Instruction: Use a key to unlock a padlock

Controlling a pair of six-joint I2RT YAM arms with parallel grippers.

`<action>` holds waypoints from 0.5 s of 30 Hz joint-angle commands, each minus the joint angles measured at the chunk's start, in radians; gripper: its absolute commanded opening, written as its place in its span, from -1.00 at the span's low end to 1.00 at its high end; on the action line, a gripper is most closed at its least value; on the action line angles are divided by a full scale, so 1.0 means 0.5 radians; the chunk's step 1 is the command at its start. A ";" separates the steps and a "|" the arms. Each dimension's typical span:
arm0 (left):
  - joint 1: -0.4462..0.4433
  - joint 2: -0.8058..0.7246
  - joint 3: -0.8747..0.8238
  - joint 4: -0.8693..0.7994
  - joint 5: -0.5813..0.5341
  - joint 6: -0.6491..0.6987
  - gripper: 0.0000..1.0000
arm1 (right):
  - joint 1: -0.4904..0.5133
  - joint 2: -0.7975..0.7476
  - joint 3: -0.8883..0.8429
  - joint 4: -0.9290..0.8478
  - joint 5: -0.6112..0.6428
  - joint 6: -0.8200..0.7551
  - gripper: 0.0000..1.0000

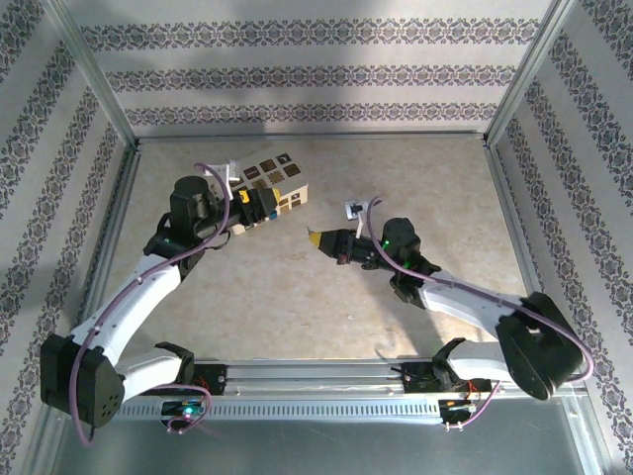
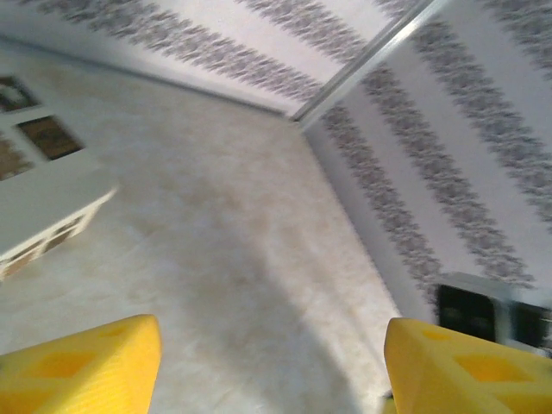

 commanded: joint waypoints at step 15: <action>0.018 1.051 1.005 -0.766 -0.563 0.589 0.48 | 0.019 -0.572 0.066 -1.492 0.705 -0.583 -0.98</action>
